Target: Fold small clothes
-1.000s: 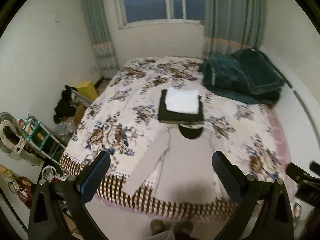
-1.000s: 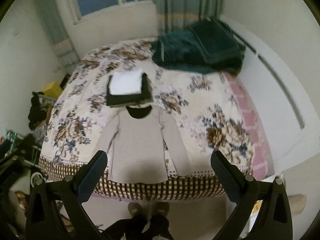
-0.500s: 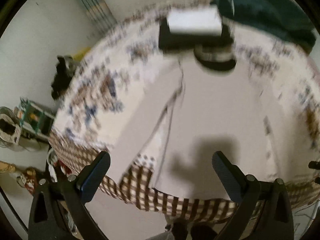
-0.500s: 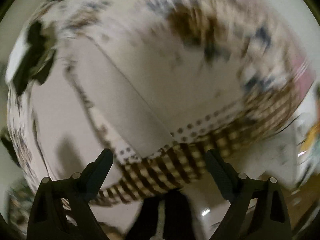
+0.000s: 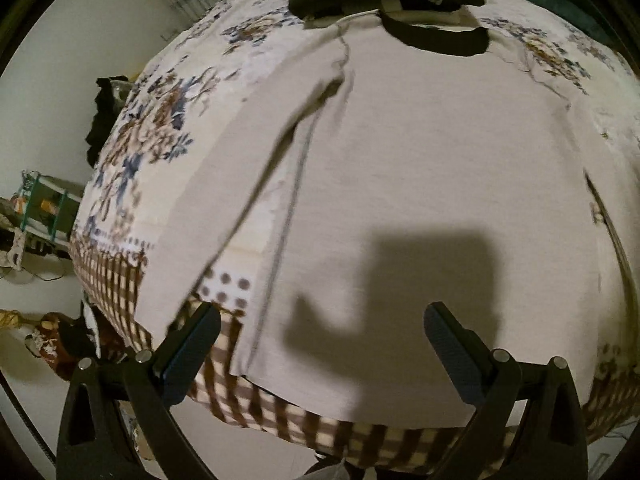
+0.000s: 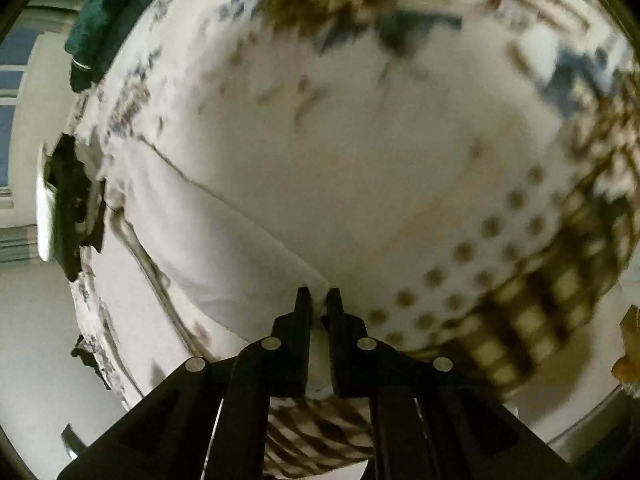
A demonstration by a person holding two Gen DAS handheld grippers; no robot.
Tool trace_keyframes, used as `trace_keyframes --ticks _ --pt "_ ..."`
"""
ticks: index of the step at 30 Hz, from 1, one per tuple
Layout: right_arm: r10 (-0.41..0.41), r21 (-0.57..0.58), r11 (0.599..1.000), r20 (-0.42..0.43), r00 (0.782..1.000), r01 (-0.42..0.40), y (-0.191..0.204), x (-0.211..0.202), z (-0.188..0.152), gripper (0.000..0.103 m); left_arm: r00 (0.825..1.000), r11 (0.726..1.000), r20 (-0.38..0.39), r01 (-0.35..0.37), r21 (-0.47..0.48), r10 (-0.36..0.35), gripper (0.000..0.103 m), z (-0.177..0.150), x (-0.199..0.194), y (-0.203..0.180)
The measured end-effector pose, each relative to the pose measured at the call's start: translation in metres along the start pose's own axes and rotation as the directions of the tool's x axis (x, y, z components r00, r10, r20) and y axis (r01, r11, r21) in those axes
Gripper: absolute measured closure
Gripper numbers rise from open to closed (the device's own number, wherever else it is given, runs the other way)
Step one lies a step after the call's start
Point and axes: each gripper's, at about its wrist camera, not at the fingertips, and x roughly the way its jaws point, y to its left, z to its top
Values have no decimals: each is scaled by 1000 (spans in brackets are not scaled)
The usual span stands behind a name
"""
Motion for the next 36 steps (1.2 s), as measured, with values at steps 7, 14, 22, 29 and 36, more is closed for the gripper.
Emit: trace_keyframes --ticks 7,14,22,29,36 --pt "-74 -66 995 51 996 78 -5 -41 47 95 999 995 18 39 95 -41 0 3 -12 -17" --pt "-30 92 995 22 999 28 -67 -52 64 48 997 993 3 77 85 -77 0 4 -12 -13" --pt "214 408 884 77 974 -227 -113 4 42 38 994 994 -52 99 48 -96 0 -4 17 15" --pt "193 385 877 266 944 -288 -72 -37 42 97 991 993 -68 120 15 -119 0 6 35 49" --pt "111 266 937 386 916 -225 -19 -116 67 97 985 987 -61 162 -17 -163 0 26 45 85"
